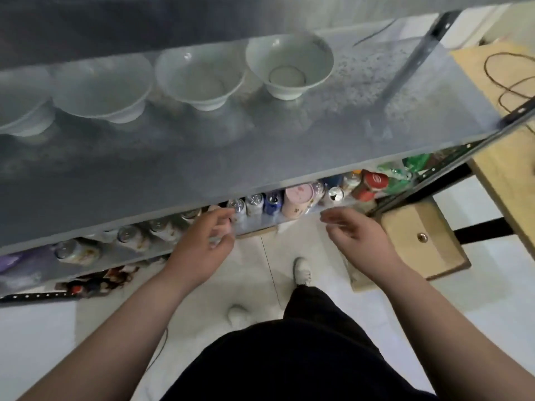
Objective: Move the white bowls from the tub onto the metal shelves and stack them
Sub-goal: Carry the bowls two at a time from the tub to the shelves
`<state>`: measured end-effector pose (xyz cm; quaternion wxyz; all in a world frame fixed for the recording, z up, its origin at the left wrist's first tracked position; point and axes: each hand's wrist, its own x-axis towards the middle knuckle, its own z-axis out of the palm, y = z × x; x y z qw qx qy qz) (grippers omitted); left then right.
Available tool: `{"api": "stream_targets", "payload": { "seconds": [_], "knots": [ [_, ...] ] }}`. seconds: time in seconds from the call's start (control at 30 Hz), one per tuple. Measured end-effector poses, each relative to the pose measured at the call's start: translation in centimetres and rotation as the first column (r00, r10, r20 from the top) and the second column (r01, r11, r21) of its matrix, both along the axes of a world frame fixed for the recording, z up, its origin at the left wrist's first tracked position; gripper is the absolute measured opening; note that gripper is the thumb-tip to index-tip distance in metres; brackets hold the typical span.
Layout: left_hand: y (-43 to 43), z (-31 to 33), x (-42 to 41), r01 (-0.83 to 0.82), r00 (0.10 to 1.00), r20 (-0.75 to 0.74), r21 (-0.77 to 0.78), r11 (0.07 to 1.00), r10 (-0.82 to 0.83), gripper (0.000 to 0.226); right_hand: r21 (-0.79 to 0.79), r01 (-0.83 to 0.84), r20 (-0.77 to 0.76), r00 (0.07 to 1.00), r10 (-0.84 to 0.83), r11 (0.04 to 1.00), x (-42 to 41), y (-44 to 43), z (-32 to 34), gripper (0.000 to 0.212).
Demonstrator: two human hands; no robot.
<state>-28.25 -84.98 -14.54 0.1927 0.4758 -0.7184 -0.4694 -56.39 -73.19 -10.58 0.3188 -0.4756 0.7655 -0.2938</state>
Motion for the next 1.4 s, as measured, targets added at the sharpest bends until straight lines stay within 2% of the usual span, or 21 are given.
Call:
{"api": "stream_targets", "payload": {
  "seconds": [0.1, 0.47, 0.7, 0.87, 1.03, 1.2, 1.4],
  "knots": [
    [2.3, -0.6, -0.3, 0.079, 0.996, 0.026, 0.101, 0.992, -0.082, 0.042, 0.061, 0.105, 0.080, 0.991, -0.109, 0.993, 0.9, 5.4, -0.8, 0.025],
    [6.9, 2.3, -7.7, 0.348, 0.925, 0.130, 0.090, 0.933, -0.358, 0.038, 0.216, 0.414, 0.182, 0.872, -0.454, 0.884, 1.9, 22.7, -3.4, 0.024],
    [12.5, 1.3, -10.6, 0.575, 0.795, 0.115, 0.174, 0.800, -0.596, 0.038, 0.221, 0.624, 0.189, 0.727, -0.661, 0.750, 3.0, 30.0, -3.4, 0.022],
    [14.6, 0.6, -11.6, 0.779, 0.581, 0.106, 0.216, 0.589, -0.807, 0.037, 0.159, 0.840, 0.144, 0.501, -0.853, 0.520, 5.3, 33.7, -0.7, 0.020],
    [15.5, 0.6, -12.9, 0.937, 0.253, 0.113, 0.217, 0.273, -0.961, 0.036, 0.072, 0.986, 0.074, 0.143, -0.987, 0.148, 12.5, 37.2, 1.4, 0.021],
    [17.9, 1.3, -13.0, 0.989, -0.001, 0.092, 0.148, 0.013, -0.996, 0.035, 0.077, 0.984, 0.069, -0.167, -0.984, -0.162, 25.2, 37.9, 0.7, 0.020],
    [24.9, 2.5, -9.2, 0.952, -0.296, 0.091, 0.114, -0.286, -0.951, 0.035, 0.120, 0.892, 0.118, -0.449, -0.886, -0.436, 41.6, 37.3, -1.2, 0.018]
  ]
}}
